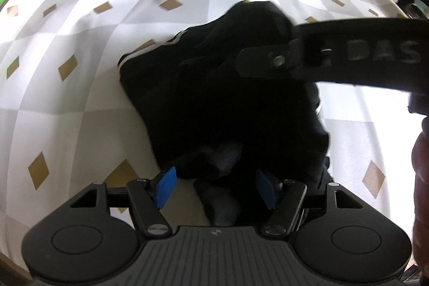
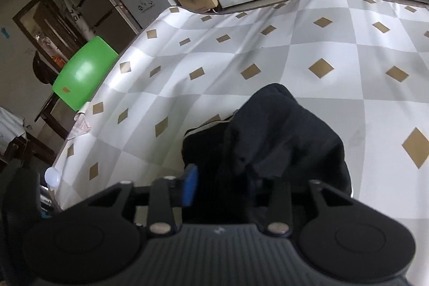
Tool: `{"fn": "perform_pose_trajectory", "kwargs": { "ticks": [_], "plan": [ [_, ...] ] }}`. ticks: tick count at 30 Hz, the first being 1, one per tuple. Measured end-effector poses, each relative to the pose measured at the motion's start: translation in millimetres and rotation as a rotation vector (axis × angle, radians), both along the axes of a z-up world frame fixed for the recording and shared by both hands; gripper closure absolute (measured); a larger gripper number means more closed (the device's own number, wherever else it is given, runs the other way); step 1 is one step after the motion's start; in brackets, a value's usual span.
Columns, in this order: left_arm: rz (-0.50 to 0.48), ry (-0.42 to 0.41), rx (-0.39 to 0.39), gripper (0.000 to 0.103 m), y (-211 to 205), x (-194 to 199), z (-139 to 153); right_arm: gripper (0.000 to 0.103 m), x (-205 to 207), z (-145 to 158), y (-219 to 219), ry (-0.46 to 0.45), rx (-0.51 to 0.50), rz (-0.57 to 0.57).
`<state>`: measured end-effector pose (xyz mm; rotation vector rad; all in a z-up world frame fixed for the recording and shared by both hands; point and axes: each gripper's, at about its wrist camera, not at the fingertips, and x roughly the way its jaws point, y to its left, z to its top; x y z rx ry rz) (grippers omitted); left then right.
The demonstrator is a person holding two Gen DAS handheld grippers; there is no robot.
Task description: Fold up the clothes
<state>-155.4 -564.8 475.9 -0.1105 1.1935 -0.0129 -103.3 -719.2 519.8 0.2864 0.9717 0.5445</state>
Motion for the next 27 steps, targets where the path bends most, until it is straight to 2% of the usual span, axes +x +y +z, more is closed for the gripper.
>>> {"fn": "perform_pose_trajectory", "kwargs": {
  "ticks": [14, 18, 23, 27],
  "plan": [
    [0.02, -0.07, -0.068, 0.038, -6.2, 11.5, 14.7, 0.058, 8.2, 4.8, -53.0, 0.02, 0.055, -0.165],
    [0.026, -0.093, -0.05, 0.031, -14.3, 18.8, 16.4, 0.056, 9.9, 5.0, -64.3, 0.017, 0.02, -0.24],
    [0.016, -0.104, -0.046, 0.029, -30.2, 28.4, 14.2, 0.054, 12.8, -2.8, -84.1, 0.064, -0.03, -0.368],
    [0.002, -0.098, -0.009, 0.028, -47.4, 37.2, 8.5, 0.053, 12.5, -7.6, -96.0, 0.087, -0.037, -0.414]
  ]
}}
